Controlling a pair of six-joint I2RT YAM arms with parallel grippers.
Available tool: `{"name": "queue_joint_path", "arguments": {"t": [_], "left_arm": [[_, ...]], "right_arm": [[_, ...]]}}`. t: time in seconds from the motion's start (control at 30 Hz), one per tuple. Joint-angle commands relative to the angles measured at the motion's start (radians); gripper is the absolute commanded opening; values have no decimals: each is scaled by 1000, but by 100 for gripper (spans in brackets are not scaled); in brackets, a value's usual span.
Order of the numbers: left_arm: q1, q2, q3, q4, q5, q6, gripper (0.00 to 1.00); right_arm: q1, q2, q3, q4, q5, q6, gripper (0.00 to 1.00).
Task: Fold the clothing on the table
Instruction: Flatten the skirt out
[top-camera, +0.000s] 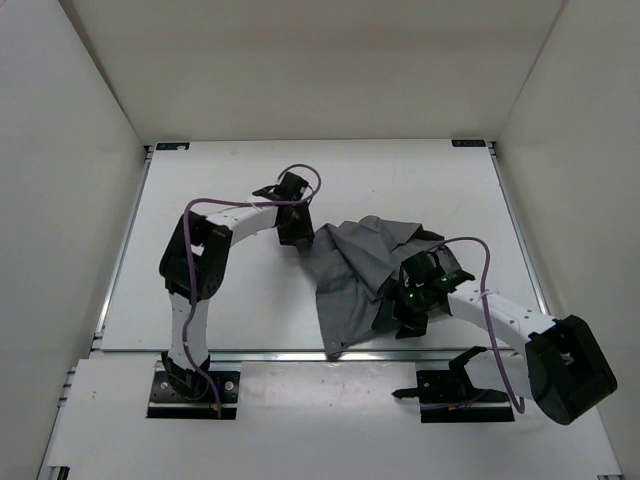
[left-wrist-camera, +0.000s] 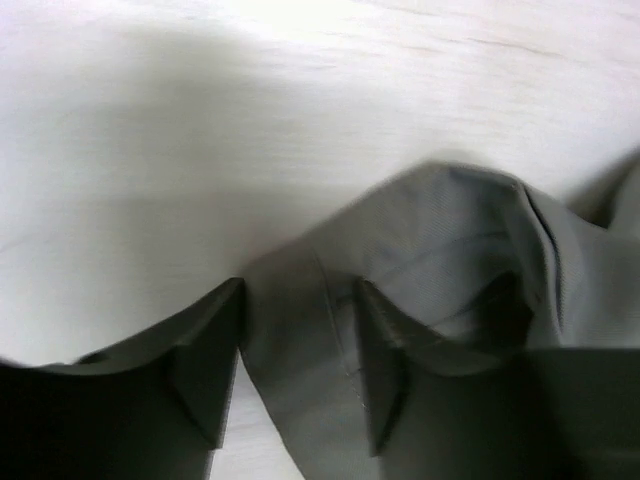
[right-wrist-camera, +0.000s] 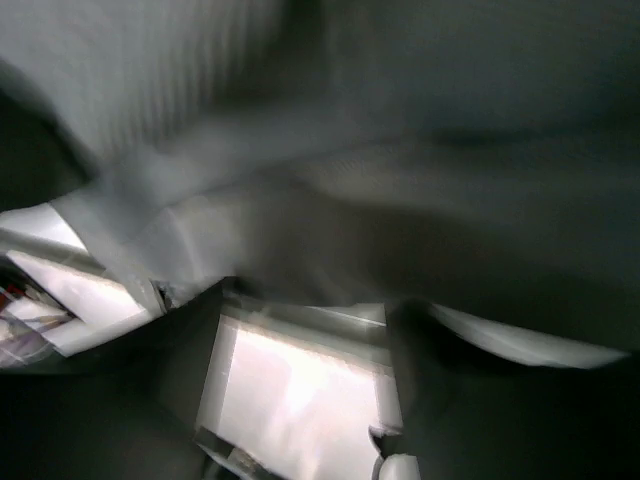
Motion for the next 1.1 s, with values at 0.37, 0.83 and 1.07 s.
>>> {"name": "queue_joint_path", "arguments": {"t": [0.37, 0.83, 1.07], "left_arm": [[113, -300, -349, -2, 143, 53, 0], [77, -591, -756, 99, 189, -8, 0], [109, -615, -793, 110, 193, -4, 0]], "right_arm": [[-284, 392, 554, -79, 49, -441, 0], [-240, 387, 368, 106, -63, -367, 60], [-160, 550, 475, 168, -35, -397, 65]]}}
